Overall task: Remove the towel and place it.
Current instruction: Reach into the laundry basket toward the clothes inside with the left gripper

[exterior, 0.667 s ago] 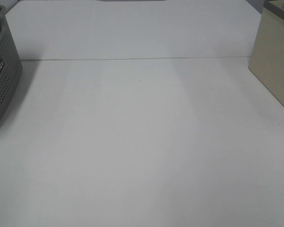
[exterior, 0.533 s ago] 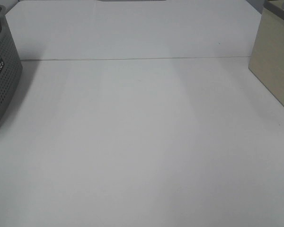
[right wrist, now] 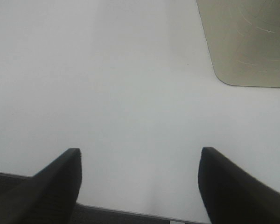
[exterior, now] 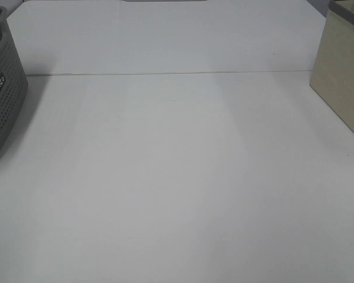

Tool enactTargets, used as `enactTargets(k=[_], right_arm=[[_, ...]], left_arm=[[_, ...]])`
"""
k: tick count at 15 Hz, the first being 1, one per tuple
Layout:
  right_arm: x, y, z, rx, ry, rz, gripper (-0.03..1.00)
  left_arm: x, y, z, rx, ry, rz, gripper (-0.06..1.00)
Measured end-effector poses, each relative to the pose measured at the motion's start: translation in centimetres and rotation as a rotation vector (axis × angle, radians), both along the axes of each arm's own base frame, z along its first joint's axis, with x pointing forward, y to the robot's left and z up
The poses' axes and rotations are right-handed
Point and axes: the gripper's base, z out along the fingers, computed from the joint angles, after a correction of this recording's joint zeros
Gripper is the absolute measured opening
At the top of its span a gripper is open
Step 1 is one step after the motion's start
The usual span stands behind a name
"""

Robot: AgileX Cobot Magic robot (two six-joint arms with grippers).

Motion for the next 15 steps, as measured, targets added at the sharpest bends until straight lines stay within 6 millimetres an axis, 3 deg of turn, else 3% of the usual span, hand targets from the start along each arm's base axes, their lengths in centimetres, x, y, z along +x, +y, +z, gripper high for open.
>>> enactTargets(k=[15], right_arm=[[0.00, 0.00, 0.00, 0.000, 0.000, 0.000, 0.70]], left_arm=[[0.00, 0.00, 0.00, 0.000, 0.000, 0.000, 0.99]])
